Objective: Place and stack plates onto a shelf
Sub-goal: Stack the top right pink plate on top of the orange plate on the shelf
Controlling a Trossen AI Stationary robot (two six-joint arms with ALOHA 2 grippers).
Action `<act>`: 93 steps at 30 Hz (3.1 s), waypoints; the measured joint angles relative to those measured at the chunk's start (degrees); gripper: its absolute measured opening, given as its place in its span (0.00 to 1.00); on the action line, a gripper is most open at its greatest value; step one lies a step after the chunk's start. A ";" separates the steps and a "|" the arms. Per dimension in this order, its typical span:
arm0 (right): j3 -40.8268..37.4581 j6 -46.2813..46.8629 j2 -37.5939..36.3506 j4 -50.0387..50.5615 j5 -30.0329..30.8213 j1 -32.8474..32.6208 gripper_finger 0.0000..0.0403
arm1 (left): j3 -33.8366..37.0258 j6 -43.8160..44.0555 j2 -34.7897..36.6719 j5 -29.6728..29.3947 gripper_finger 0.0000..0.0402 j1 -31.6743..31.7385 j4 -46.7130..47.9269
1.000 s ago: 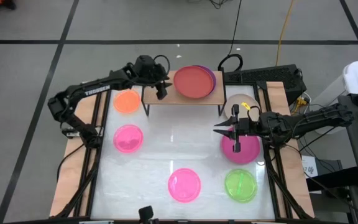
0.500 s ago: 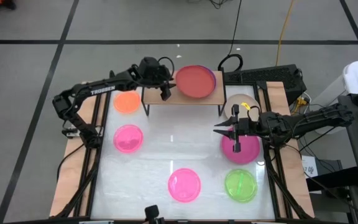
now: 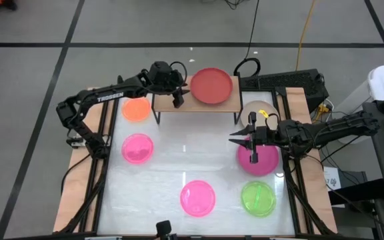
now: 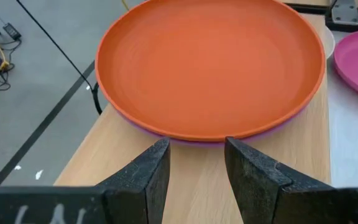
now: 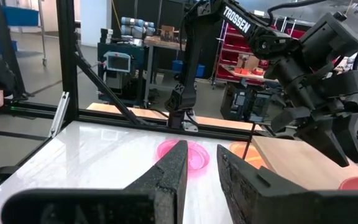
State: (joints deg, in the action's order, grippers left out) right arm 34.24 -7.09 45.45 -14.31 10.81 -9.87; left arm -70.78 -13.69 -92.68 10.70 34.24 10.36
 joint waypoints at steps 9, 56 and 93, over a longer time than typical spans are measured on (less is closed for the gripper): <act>0.00 4.32 0.00 1.69 4.51 0.02 0.18 | -0.07 2.25 9.23 8.38 0.39 -0.52 2.58; 6.28 44.65 27.89 49.55 -8.74 0.00 0.19 | 42.97 13.53 48.87 1.46 0.39 -17.92 -28.68; -1.67 54.19 26.85 40.50 -8.56 -1.54 0.04 | 42.99 12.46 48.81 0.69 0.39 -17.88 -28.11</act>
State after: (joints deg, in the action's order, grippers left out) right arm 32.57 47.10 72.30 26.20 2.24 -11.40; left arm -27.79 -1.23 -43.88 11.39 16.36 -17.74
